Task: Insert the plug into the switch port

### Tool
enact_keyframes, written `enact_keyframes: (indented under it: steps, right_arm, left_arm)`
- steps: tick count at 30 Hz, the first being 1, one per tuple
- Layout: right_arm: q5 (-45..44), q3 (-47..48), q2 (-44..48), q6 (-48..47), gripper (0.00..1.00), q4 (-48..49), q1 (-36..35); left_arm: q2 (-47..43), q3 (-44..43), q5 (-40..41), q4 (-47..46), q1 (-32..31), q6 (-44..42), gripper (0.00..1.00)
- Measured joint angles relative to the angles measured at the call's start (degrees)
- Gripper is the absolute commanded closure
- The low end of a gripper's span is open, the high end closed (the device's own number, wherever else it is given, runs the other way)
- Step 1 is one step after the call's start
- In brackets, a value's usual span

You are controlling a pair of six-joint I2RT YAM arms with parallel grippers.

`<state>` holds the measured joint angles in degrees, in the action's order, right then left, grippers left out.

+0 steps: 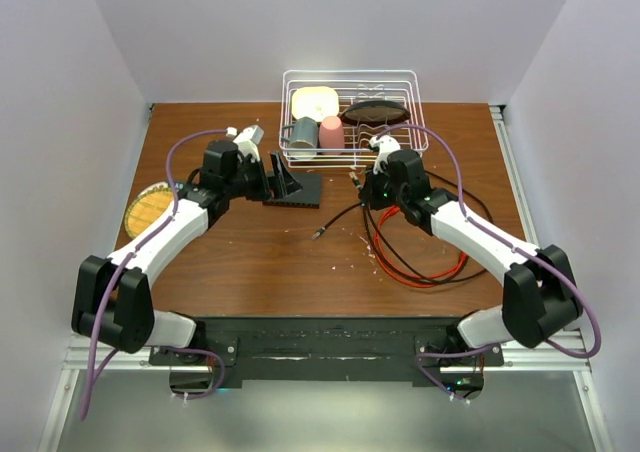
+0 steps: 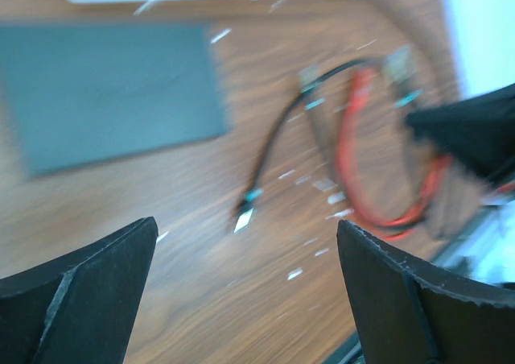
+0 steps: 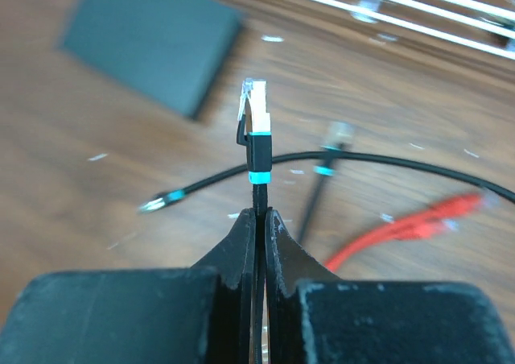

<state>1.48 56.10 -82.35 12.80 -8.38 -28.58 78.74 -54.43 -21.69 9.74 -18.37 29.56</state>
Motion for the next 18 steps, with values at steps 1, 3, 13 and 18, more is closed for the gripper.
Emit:
enact_keyframes:
  steps: [1, 3, 13, 18]
  right_arm:
    - [1.95, -0.57, 0.68, -0.31, 1.0, 0.79, -0.04]
    - [6.19, -1.66, 1.51, -0.81, 1.0, 2.25, -0.42]
    - [19.63, -2.12, 1.62, -0.9, 1.0, 3.78, -3.58]
    - [23.26, -1.4, 1.62, -0.68, 1.0, 4.24, -4.09]
  left_arm:
    - [-0.02, 0.13, -1.27, -2.12, -0.02, 1.22, 0.05]
    - [0.0, 1.16, -4.15, -8.07, -0.02, 4.87, 0.12]
    - [4.44, 2.75, -10.45, -20.96, -3.58, 15.19, 0.21]
    - [5.01, 2.03, -11.23, -21.49, -4.96, 15.45, 0.29]
